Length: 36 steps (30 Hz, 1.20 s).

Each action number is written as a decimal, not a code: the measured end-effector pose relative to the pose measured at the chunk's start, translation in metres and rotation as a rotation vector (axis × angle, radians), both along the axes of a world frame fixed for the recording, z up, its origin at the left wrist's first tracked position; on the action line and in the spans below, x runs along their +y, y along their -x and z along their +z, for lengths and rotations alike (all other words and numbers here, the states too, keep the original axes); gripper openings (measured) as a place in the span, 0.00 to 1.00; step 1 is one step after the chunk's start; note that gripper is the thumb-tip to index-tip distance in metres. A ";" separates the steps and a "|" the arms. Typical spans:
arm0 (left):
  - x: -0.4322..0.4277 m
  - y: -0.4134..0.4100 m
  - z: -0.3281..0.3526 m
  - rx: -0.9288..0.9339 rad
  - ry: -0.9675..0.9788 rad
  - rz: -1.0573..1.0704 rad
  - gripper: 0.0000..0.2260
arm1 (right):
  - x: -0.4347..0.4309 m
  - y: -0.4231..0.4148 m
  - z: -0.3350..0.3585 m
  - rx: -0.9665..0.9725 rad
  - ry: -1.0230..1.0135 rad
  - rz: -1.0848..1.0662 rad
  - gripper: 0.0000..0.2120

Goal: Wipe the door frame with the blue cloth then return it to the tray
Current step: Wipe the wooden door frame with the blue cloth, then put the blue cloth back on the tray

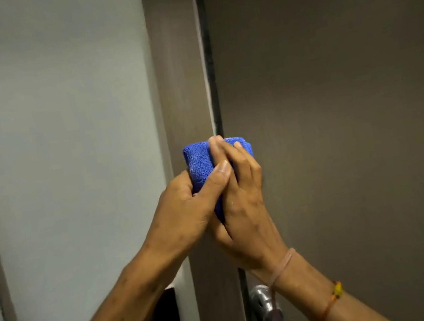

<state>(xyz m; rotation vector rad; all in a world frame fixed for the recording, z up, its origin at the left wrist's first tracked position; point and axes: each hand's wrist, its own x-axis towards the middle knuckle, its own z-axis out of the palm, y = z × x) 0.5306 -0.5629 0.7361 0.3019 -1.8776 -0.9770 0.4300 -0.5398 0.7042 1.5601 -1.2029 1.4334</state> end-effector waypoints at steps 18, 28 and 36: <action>0.181 0.221 -0.146 -0.424 -0.257 -0.913 0.08 | 0.311 0.183 -0.169 -1.354 -0.229 0.169 0.27; 0.389 0.356 -0.326 -1.055 -0.460 -1.090 0.15 | 0.540 0.229 -0.338 -1.797 -0.067 -0.351 0.15; 0.529 0.441 -0.526 -1.295 -0.512 -0.924 0.08 | 0.667 0.297 -0.525 -2.084 -0.110 -0.660 0.20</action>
